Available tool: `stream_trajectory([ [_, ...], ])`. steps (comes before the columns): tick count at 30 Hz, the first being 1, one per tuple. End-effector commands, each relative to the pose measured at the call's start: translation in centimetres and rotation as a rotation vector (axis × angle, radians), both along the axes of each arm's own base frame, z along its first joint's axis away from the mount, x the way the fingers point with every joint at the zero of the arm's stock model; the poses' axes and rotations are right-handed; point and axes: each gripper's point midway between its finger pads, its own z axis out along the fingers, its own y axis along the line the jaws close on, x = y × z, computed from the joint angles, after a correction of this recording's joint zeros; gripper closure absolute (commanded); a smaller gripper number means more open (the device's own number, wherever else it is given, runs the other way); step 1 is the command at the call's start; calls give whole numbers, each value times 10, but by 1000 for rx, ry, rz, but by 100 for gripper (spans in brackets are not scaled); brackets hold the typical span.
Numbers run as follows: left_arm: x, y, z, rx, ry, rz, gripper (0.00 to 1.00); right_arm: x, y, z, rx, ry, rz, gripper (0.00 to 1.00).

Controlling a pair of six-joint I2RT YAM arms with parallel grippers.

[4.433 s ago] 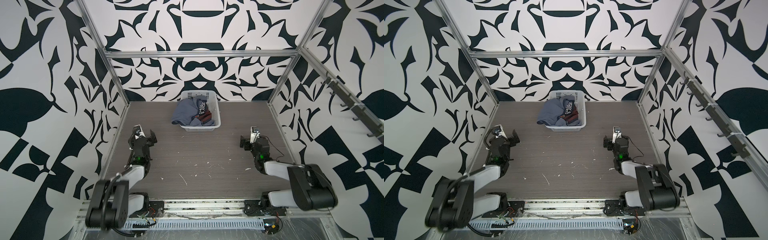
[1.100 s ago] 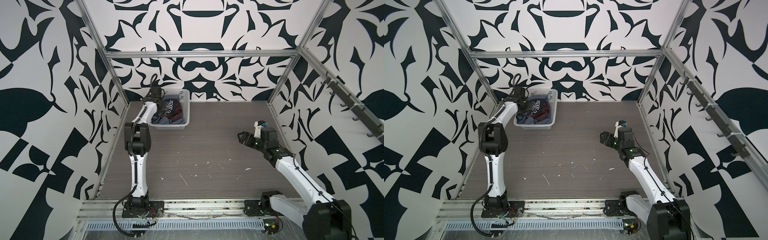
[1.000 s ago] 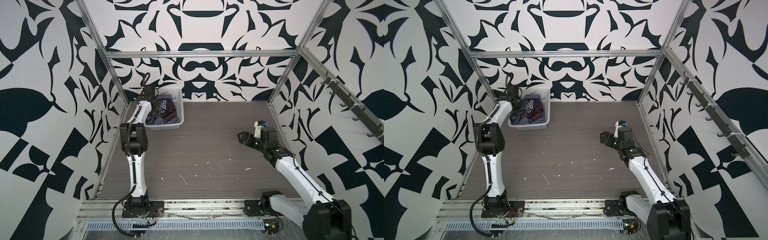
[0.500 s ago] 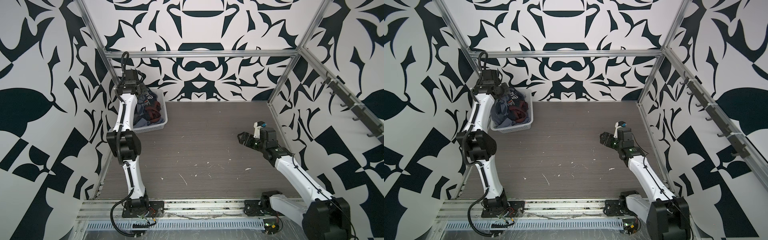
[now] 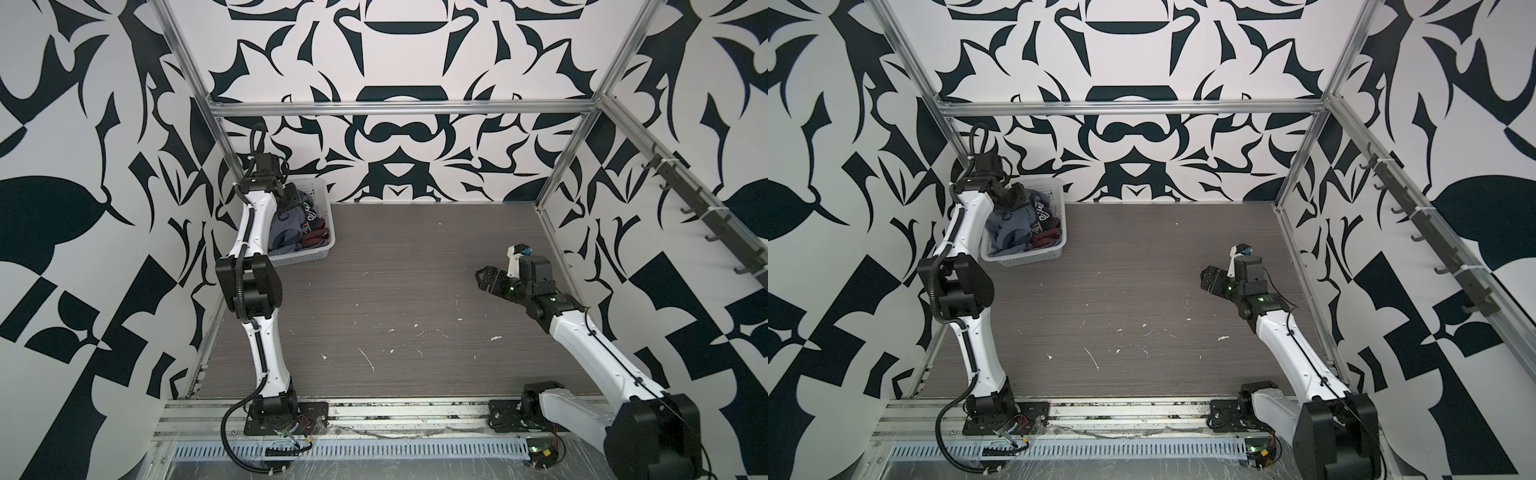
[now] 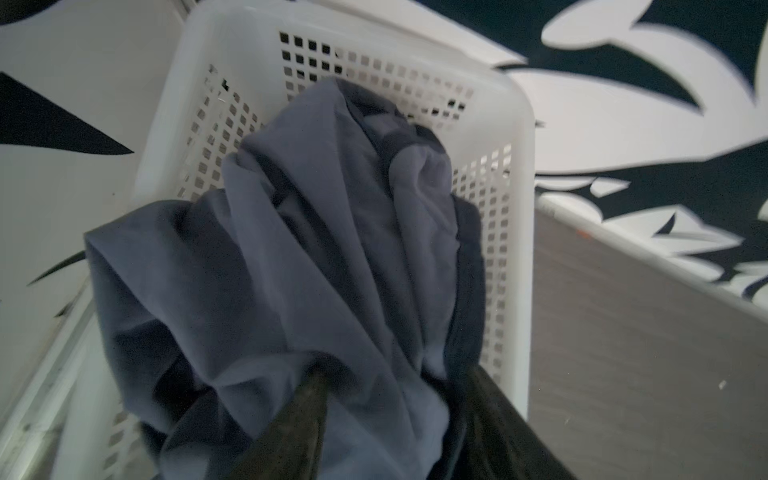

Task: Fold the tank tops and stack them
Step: 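Lift the grey-blue tank top high out of the basket with the left gripper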

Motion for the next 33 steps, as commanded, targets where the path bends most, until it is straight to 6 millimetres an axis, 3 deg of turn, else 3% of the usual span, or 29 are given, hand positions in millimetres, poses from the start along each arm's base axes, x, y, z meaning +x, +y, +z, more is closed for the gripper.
stream_trajectory([
  [1, -22, 11, 4, -14, 50, 37, 30, 2, -1, 14, -20, -44, 4, 10],
  [5, -29, 32, -2, -15, 58, 114, 28, 2, 0, 13, -10, -40, 7, 10],
  [10, -26, 27, -24, -60, 108, 95, 38, 2, 1, 11, -6, -35, 7, 10],
  [15, -21, 29, -30, -72, 124, 111, 65, 1, 0, 13, -6, -38, 7, 10],
  [18, -16, 32, -15, -81, 85, 126, 87, 0, 0, 15, -8, -41, 5, 10],
  [20, -12, 37, 10, -85, 28, 144, 100, 0, -1, 17, -9, -45, 3, 10],
  [22, -10, 44, 45, -81, -58, 170, 100, 0, -1, 19, -10, -48, 4, 10],
  [24, -10, 51, 89, -77, -173, 193, 100, 0, -1, 20, -9, -49, 3, 10],
  [29, -22, 47, 223, -69, -533, 168, 100, 0, -1, 20, -6, -52, 1, 10],
  [33, -42, 39, 301, -81, -754, 141, 100, 0, 1, 20, 6, -53, 3, 10],
])
